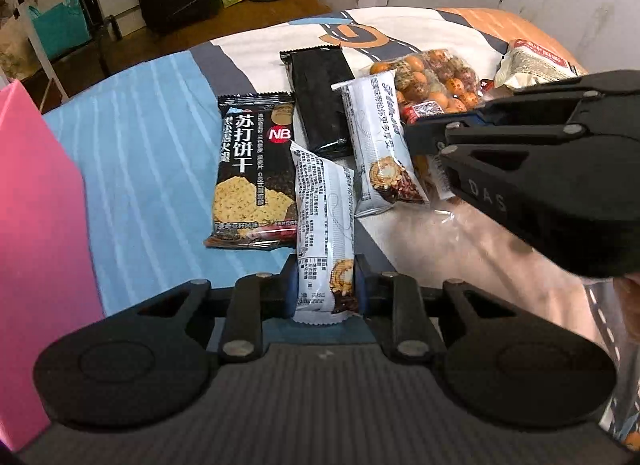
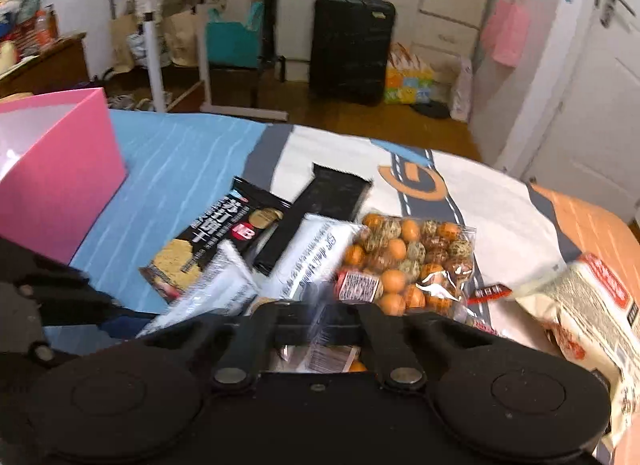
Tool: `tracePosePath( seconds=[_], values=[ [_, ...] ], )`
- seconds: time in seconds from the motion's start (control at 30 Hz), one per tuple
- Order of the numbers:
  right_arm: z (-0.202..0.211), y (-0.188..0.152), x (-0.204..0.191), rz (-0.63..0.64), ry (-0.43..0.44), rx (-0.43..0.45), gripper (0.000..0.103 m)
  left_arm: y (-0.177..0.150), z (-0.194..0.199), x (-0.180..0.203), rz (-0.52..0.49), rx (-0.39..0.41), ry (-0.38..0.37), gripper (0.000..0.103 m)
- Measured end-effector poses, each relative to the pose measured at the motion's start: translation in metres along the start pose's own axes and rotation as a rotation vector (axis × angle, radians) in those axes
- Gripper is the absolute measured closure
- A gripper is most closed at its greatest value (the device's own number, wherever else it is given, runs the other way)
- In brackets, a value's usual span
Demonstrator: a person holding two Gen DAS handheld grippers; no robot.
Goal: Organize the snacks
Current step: 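Carry both white wafer bars into the pink box and release them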
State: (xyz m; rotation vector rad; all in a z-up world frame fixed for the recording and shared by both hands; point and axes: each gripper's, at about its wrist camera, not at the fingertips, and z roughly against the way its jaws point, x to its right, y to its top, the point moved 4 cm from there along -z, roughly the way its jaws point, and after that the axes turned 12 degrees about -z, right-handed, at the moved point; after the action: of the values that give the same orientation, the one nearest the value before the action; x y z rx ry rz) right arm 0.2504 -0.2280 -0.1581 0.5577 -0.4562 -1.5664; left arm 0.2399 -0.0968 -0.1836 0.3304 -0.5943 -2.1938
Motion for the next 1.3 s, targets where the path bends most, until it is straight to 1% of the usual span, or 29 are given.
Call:
tracePosePath(
  seconds=[0.03, 0.07, 0.1, 0.13, 0.2, 0.23, 0.27, 0.33, 0.4, 0.47, 0.53, 0.57, 0.6, 0.63, 0.67, 0.7, 0.77, 0.83, 0.9, 1.03, 1.13, 1.23, 1.3],
  values=[
    [0.0, -0.001, 0.002, -0.013, 0.019, -0.004, 0.102, 0.0, 0.003, 0.0, -0.002, 0.005, 0.012, 0.077],
    [-0.001, -0.003, 0.003, -0.028, 0.04, -0.021, 0.099, -0.001, 0.006, -0.003, 0.006, -0.002, 0.026, 0.077],
    [-0.002, -0.004, 0.006, -0.049, 0.06, -0.038, 0.098, -0.002, 0.008, -0.005, 0.02, -0.011, 0.024, 0.077],
    [-0.001, -0.005, 0.008, -0.071, 0.076, -0.035, 0.097, -0.003, 0.01, -0.008, 0.037, -0.012, 0.01, 0.077],
    [0.003, -0.006, 0.012, -0.097, 0.113, -0.014, 0.091, -0.006, 0.013, -0.013, 0.07, -0.012, -0.013, 0.077],
    [0.003, -0.007, 0.011, -0.093, 0.125, -0.006, 0.083, -0.007, 0.014, -0.016, 0.084, -0.015, -0.018, 0.077],
    [0.003, -0.007, 0.011, -0.089, 0.138, 0.002, 0.078, -0.009, 0.014, -0.018, 0.094, -0.016, -0.019, 0.077],
    [0.001, -0.007, 0.009, -0.086, 0.166, 0.006, 0.074, -0.011, 0.014, -0.021, 0.121, -0.019, -0.019, 0.077],
    [-0.006, -0.007, 0.006, -0.083, 0.18, -0.018, 0.067, -0.012, 0.014, -0.025, 0.151, -0.013, -0.02, 0.077],
    [-0.016, -0.006, 0.001, -0.078, 0.183, -0.041, 0.062, -0.013, 0.015, -0.026, 0.156, -0.009, -0.013, 0.077],
    [-0.022, -0.007, -0.005, -0.045, 0.167, -0.036, 0.062, -0.013, 0.015, -0.026, 0.153, -0.007, 0.007, 0.077],
    [-0.024, -0.007, -0.01, -0.011, 0.144, -0.029, 0.062, -0.013, 0.015, -0.027, 0.151, -0.008, 0.014, 0.077],
    [-0.024, -0.007, -0.014, 0.017, 0.116, -0.021, 0.063, -0.013, 0.015, -0.027, 0.152, -0.008, 0.015, 0.077],
    [-0.024, -0.009, -0.016, 0.029, 0.098, -0.018, 0.067, -0.013, 0.015, -0.028, 0.155, -0.01, 0.015, 0.077],
    [-0.022, -0.009, -0.018, 0.031, 0.091, -0.014, 0.071, -0.013, 0.015, -0.027, 0.153, -0.014, 0.015, 0.077],
    [-0.019, -0.009, -0.018, 0.022, 0.091, -0.01, 0.072, -0.013, 0.016, -0.027, 0.151, -0.016, 0.016, 0.077],
    [-0.011, -0.011, -0.018, 0.002, 0.082, -0.01, 0.073, -0.014, 0.019, -0.025, 0.145, -0.019, 0.021, 0.077],
    [-0.004, -0.013, -0.018, -0.012, 0.073, -0.029, 0.073, -0.015, 0.023, -0.024, 0.139, -0.028, 0.021, 0.077],
    [0.006, -0.016, -0.019, -0.03, 0.072, -0.048, 0.073, -0.018, 0.03, -0.021, 0.134, -0.028, 0.014, 0.077],
    [0.025, -0.025, -0.024, -0.056, 0.071, -0.054, 0.073, -0.028, 0.044, -0.018, 0.137, -0.04, 0.012, 0.077],
    [0.04, -0.032, -0.027, -0.078, 0.098, -0.067, 0.073, -0.038, 0.055, -0.017, 0.162, -0.048, -0.024, 0.077],
    [0.055, -0.039, -0.032, -0.08, 0.11, -0.096, 0.073, -0.047, 0.067, -0.01, 0.152, -0.053, -0.025, 0.077],
    [0.062, -0.044, -0.035, -0.065, 0.114, -0.135, 0.073, -0.053, 0.075, -0.007, 0.157, -0.056, -0.054, 0.077]
  ],
)
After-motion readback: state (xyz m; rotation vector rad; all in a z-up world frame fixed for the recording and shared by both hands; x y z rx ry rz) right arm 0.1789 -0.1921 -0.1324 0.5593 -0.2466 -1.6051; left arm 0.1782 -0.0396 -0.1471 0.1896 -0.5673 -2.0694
